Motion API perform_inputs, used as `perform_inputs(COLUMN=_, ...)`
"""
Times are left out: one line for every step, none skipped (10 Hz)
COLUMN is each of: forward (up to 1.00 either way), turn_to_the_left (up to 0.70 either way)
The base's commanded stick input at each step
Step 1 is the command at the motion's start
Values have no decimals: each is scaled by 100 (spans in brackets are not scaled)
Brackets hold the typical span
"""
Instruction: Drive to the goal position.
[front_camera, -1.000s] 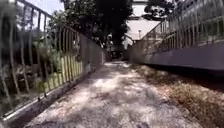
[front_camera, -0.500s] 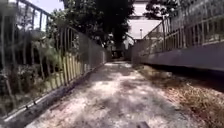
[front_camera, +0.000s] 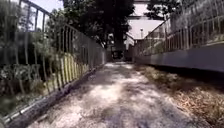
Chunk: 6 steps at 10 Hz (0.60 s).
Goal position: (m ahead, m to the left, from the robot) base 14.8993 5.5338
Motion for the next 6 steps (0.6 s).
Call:
perform_inputs(forward=50, turn_to_the_left=0)
perform_inputs(forward=50, turn_to_the_left=0)
perform_inputs(forward=50, turn_to_the_left=0)
perform_inputs(forward=50, turn_to_the_left=-30)
perform_inputs(forward=50, turn_to_the_left=-50)
perform_inputs(forward=50, turn_to_the_left=-50)
